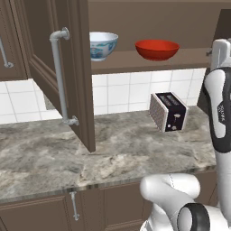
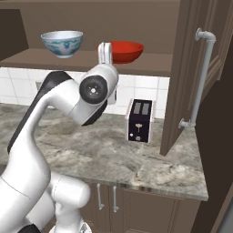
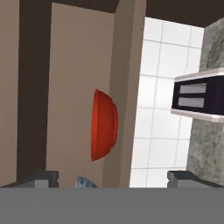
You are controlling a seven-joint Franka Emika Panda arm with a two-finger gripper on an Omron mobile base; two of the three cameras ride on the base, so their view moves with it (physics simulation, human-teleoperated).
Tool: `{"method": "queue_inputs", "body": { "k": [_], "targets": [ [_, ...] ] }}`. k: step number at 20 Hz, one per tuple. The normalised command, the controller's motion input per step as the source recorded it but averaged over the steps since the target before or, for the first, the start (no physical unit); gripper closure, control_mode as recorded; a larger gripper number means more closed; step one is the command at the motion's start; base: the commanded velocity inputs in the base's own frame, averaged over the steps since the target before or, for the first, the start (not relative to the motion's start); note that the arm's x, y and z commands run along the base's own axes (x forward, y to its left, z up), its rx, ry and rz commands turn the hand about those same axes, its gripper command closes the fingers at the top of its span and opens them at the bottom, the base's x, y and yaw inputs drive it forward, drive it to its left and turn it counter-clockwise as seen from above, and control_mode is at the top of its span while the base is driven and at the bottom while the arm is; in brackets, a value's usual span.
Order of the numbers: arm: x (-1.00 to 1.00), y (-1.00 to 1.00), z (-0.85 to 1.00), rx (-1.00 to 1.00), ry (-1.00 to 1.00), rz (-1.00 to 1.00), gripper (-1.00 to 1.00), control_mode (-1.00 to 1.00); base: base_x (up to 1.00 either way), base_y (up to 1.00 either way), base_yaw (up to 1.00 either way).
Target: Open the cabinet. Pick the bowls from the counter and place them in the cabinet. Then close the cabinet.
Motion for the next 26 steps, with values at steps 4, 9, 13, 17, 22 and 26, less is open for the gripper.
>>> {"method": "queue_inputs", "body": {
  "k": [4, 9, 13, 17, 22, 26],
  "targets": [
    [-0.88, 0.0, 0.11, 0.0, -0.01, -0.07, -1.0, -1.0, 0.0, 0.0, 0.0],
    [-0.75, 0.0, 0.05, 0.0, 0.0, -0.11, -1.0, -1.0, 0.0, 0.0, 0.0],
    [-0.28, -0.07, 0.0, 0.0, 0.0, -0.11, -1.0, -1.0, 0.0, 0.0, 0.0],
    [-0.45, -0.23, -0.14, 0.0, -0.02, -0.02, -1.0, -1.0, 0.0, 0.0, 0.0],
    [-0.51, -0.19, -0.26, 0.0, 0.0, 0.0, -1.0, -1.0, 0.0, 0.0, 0.0],
    [-0.71, -0.08, -0.42, 0.0, 0.0, 0.0, -1.0, -1.0, 0.0, 0.0, 0.0]
  ]
}}
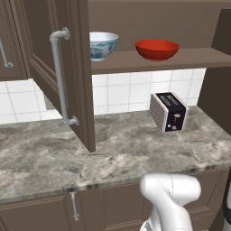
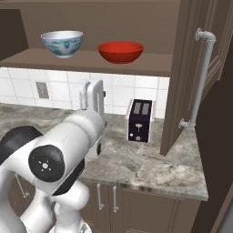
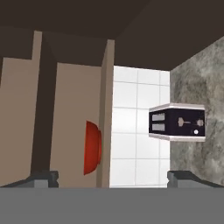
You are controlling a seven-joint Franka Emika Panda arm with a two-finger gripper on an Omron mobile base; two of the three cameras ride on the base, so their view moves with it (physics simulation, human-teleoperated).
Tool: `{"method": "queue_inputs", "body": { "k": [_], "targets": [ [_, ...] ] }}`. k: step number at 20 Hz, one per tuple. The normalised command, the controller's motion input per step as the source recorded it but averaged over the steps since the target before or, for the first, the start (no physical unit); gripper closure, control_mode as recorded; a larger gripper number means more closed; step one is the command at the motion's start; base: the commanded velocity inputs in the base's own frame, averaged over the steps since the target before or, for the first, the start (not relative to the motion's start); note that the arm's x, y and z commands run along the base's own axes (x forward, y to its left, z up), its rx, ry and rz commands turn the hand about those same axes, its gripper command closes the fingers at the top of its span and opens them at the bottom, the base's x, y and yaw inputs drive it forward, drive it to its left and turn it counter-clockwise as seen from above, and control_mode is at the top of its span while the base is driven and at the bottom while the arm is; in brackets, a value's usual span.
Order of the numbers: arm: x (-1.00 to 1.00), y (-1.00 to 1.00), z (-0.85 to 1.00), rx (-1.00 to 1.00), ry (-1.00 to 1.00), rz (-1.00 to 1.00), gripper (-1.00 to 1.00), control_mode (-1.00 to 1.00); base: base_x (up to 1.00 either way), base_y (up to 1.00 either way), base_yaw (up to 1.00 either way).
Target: Open the cabinet. Pick the bowls from the counter and place them in the cabinet. Then close the cabinet.
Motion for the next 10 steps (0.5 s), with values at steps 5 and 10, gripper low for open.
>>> {"method": "queue_inputs", "body": {
  "k": [5, 10],
  "targets": [
    [-0.6, -0.26, -0.37, 0.0, 0.0, 0.0, -1.0, -1.0, 0.0, 0.0, 0.0],
    [-0.58, -0.35, -0.09, 0.0, -0.04, 0.0, -1.0, -1.0, 0.0, 0.0, 0.0]
  ]
}}
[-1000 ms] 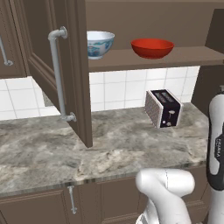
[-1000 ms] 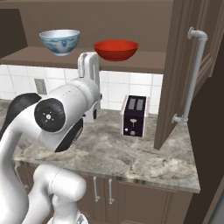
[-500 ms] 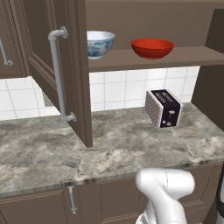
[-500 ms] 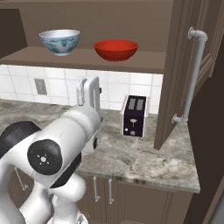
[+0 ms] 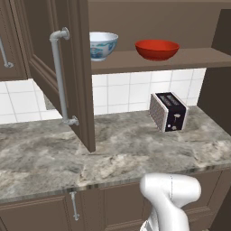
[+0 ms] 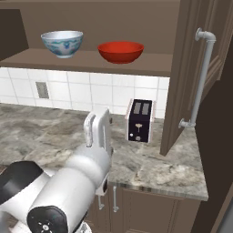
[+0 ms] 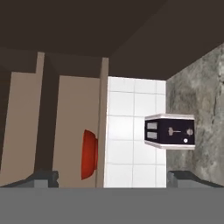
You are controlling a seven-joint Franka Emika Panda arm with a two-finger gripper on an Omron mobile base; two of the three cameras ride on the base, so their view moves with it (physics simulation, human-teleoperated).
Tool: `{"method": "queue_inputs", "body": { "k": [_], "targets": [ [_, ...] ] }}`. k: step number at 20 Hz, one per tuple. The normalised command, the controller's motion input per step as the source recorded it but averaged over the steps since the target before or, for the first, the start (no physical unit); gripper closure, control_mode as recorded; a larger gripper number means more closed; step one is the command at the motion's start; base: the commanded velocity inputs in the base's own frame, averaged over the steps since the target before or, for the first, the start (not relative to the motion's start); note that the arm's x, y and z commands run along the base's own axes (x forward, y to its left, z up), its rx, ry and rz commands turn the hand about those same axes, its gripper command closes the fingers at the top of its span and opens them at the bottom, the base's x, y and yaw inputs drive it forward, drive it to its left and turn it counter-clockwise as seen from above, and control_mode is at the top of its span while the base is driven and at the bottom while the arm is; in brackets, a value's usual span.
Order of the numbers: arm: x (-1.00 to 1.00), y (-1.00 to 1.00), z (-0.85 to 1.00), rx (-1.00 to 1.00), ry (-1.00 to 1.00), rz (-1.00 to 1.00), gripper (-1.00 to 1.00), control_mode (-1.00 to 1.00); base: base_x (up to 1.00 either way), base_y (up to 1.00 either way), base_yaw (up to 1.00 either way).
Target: Open the cabinet. Pick the bowls from the counter and place them in the cabinet. Then close the cabinet.
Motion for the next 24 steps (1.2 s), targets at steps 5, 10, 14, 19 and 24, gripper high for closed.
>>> {"method": "queue_inputs", "body": {
  "k": [5, 10, 14, 19, 24],
  "targets": [
    [-0.51, -0.45, -0.04, 0.0, -0.07, 0.0, -1.0, -1.0, 0.0, 0.0, 0.0],
    [-0.48, -0.48, -0.05, 0.0, -0.09, 0.0, -1.0, -1.0, 0.0, 0.0, 0.0],
    [-0.54, -0.26, 0.02, 0.0, -0.03, 0.0, -1.0, -1.0, 0.0, 0.0, 0.0],
    [-0.44, -0.27, 0.12, 0.0, 0.0, 0.0, -1.0, -1.0, 0.0, 0.0, 0.0],
    [-0.09, -0.44, 0.1, 0.02, 0.0, 0.0, -1.0, -1.0, 0.0, 0.0, 0.0]
  ]
}}
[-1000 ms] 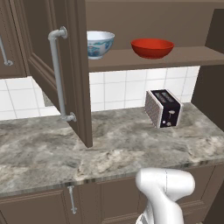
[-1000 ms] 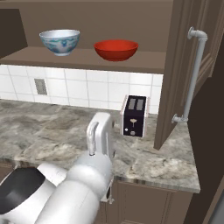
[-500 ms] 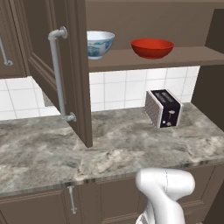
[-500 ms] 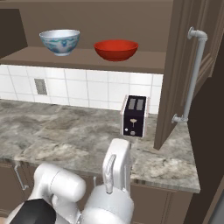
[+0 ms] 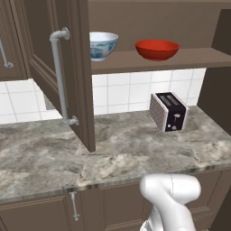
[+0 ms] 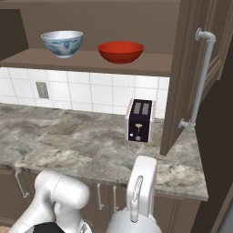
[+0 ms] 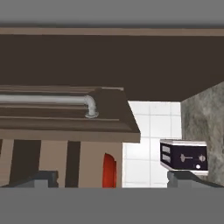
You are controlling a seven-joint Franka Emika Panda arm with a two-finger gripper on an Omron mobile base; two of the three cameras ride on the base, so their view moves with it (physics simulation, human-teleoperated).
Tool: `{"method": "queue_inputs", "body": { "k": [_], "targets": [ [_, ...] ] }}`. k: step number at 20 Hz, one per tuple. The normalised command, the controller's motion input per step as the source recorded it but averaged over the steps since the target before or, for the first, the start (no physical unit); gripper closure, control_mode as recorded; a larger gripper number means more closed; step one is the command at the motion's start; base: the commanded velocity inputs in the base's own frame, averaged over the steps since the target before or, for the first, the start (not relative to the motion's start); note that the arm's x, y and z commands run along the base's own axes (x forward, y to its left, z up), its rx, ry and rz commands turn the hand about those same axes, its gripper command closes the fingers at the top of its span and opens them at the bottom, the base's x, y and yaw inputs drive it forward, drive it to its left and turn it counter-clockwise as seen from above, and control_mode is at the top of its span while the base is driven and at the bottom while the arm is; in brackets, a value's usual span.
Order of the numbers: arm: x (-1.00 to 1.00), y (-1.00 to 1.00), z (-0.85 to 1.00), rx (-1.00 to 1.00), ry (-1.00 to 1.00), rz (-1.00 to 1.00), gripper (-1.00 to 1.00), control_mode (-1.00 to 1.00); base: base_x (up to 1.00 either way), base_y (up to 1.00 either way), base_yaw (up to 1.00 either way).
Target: Open the cabinet. Pick the bowls from the counter and place them in the cabinet. Then close the cabinet.
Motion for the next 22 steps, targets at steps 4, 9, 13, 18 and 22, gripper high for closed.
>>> {"method": "queue_inputs", "body": {
  "k": [4, 9, 13, 18, 22],
  "targets": [
    [0.0, -0.46, 0.16, 0.06, 0.01, 0.01, -1.0, -1.0, 0.0, 0.0, 0.0],
    [0.0, -0.25, 0.18, 0.04, 0.0, 0.08, -1.0, -1.0, 0.0, 0.0, 0.0],
    [0.0, -0.14, 0.06, 0.02, 0.0, 0.1, -1.0, -1.0, 0.0, 0.0, 0.0],
    [0.08, 0.0, 0.0, 0.0, 0.0, 0.14, -1.0, -1.0, 0.0, 0.0, 0.0],
    [0.3, -0.08, 0.0, 0.0, 0.0, 0.14, -1.0, -1.0, 0.0, 0.0, 0.0]
  ]
}}
